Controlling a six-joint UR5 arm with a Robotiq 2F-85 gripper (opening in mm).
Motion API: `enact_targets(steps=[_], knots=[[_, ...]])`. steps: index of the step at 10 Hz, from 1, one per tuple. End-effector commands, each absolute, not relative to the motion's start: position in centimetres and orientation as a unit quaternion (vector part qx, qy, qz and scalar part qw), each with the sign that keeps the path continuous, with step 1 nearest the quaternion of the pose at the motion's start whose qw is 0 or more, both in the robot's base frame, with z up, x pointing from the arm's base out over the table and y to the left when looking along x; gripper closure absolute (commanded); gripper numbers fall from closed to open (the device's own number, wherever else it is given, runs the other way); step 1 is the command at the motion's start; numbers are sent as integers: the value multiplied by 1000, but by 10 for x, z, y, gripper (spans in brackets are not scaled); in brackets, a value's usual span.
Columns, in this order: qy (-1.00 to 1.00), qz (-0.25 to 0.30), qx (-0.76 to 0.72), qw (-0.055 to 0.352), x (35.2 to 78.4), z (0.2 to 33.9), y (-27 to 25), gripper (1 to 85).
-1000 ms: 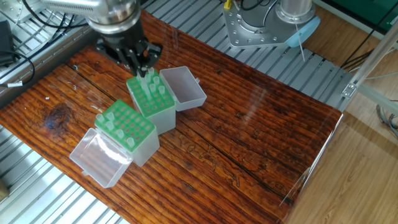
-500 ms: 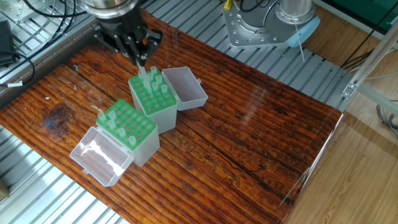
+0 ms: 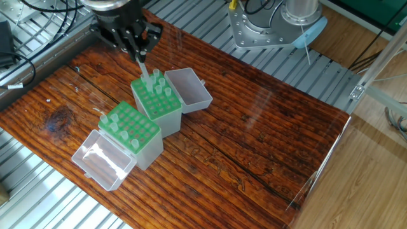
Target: Transfer all large pipette tips from one holder to another
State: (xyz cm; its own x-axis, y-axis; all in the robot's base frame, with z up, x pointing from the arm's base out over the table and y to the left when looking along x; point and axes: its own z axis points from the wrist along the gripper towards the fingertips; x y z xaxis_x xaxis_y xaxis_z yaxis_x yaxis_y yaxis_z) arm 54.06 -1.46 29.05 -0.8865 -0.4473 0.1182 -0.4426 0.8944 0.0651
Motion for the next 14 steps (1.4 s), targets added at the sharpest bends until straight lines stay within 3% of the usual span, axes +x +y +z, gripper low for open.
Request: enact_targets(steps=[1,6,10,14], knots=[[-971,-32,230,62,545,303,-13,747],[-972,-28,231,-8,589,310,-16,747],[-971,-46,232,-31,620,307,-2,743],[-970,-30,237,-32,630,300,-7,743]])
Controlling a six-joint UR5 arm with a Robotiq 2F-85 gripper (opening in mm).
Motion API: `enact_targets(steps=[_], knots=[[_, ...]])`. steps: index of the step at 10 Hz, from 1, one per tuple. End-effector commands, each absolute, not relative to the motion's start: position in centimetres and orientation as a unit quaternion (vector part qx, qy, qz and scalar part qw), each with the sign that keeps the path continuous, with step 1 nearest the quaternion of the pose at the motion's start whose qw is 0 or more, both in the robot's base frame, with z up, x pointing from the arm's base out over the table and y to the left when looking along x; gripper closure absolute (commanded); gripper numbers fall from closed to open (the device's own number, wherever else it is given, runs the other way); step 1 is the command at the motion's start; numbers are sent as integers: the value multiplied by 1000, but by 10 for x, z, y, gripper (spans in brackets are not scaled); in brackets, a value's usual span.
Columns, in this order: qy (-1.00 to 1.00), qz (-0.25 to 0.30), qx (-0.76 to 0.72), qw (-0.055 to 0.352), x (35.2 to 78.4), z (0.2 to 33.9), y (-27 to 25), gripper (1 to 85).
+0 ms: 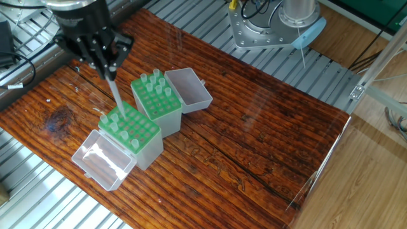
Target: Transfer all large pipette tips from one holder to another
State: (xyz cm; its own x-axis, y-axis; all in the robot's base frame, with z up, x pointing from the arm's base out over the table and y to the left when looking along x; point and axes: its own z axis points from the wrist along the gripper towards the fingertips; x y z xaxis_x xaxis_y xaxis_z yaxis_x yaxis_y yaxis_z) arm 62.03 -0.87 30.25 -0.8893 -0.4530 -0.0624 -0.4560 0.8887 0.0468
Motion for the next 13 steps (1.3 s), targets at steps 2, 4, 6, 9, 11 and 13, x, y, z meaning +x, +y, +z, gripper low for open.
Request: enact_targets(steps=[2,4,6,9,11,13], knots=[[970,28,-237,32,633,294,-5,743],[971,23,-238,29,633,288,-4,743],[971,23,-236,26,632,286,-4,747],[973,32,-230,15,627,283,0,747],[972,29,-232,13,627,281,-2,747],[972,25,-234,8,625,280,-5,747]])
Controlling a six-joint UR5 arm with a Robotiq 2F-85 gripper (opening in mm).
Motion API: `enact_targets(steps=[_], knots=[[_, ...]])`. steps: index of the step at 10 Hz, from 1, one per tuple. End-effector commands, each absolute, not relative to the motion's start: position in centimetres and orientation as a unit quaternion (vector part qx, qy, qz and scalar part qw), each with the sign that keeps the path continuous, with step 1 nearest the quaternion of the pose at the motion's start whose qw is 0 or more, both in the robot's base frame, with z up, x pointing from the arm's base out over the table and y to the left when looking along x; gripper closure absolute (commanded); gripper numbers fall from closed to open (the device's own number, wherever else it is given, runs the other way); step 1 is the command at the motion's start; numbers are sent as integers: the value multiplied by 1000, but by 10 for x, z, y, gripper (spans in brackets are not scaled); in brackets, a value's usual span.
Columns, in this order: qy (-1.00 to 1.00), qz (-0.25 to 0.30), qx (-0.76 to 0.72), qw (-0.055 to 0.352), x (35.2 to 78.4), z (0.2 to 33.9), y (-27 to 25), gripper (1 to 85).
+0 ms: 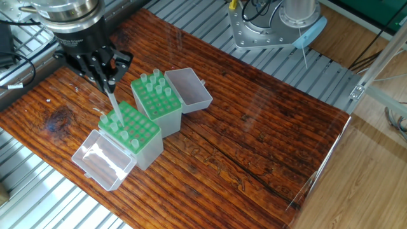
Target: Transfer all large pipette tips from one holder to another
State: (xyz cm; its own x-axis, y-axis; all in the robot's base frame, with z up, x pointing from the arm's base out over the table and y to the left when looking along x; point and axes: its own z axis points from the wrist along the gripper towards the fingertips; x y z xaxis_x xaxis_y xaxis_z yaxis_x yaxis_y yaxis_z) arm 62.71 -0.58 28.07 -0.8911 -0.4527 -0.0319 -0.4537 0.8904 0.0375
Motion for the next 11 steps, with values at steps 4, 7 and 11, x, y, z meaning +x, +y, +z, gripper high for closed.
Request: enact_targets(steps=[4,7,11], knots=[[971,24,-237,6,625,276,-3,747],[971,24,-237,6,624,275,-2,747],[971,25,-237,13,627,275,-1,747]])
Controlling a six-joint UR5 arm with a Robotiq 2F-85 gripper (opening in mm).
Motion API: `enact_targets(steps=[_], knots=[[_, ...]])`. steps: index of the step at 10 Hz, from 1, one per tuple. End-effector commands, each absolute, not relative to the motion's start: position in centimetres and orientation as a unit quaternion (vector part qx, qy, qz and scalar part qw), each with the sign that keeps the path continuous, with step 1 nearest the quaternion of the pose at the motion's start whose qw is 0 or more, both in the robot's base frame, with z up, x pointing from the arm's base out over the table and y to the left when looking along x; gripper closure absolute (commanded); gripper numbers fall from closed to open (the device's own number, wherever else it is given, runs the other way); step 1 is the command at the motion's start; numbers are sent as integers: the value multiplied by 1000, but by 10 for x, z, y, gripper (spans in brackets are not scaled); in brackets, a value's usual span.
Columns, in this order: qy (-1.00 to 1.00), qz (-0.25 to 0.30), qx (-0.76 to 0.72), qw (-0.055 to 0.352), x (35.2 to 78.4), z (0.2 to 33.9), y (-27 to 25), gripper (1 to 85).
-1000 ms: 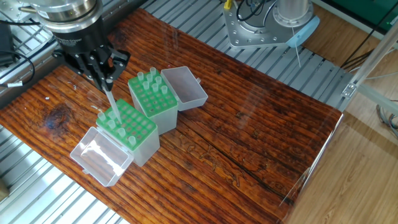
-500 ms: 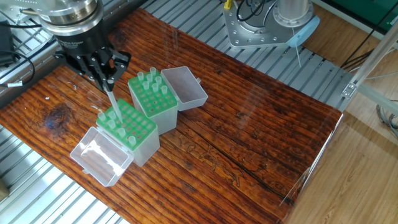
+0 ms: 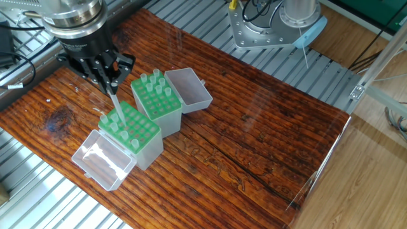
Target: Transfer all large pipette tips from one holder to another
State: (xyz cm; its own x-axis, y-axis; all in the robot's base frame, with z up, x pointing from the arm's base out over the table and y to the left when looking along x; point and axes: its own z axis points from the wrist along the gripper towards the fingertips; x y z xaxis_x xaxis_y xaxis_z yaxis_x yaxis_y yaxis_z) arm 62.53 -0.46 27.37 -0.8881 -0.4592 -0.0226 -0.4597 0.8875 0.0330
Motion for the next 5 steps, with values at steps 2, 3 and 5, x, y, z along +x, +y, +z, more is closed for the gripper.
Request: enact_targets(steps=[2,3,5], knots=[[971,26,-237,14,627,275,0,747],[971,26,-237,14,627,274,0,747],[971,23,-237,13,628,273,-2,747]])
